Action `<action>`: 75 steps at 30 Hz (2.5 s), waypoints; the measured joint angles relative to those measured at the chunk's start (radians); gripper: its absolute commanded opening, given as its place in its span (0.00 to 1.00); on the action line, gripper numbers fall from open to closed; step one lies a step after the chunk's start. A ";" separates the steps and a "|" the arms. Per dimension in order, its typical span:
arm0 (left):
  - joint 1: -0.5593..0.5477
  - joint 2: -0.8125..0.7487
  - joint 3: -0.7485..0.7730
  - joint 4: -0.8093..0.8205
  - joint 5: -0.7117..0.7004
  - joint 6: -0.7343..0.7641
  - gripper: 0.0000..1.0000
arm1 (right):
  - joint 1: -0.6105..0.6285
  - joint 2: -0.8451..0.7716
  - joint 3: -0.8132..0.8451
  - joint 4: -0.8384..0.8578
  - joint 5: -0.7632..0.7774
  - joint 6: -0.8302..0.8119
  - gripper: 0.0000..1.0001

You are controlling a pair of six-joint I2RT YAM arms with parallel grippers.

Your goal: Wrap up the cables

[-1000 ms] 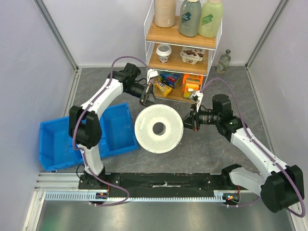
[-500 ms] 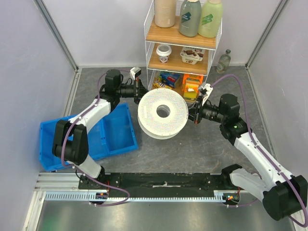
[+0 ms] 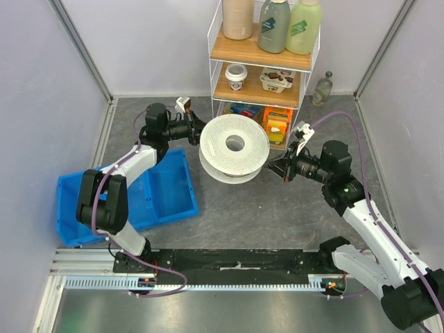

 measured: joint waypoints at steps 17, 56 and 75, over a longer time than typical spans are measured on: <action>0.072 0.002 -0.052 0.003 -0.035 -0.018 0.01 | -0.035 -0.014 0.000 -0.157 0.019 -0.057 0.00; -0.072 0.085 -0.070 0.037 0.133 0.097 0.02 | -0.061 0.189 0.074 -0.200 -0.188 -0.129 0.06; -0.080 0.278 -0.069 0.311 0.185 0.077 0.02 | -0.225 0.209 0.072 -0.411 -0.259 -0.302 0.66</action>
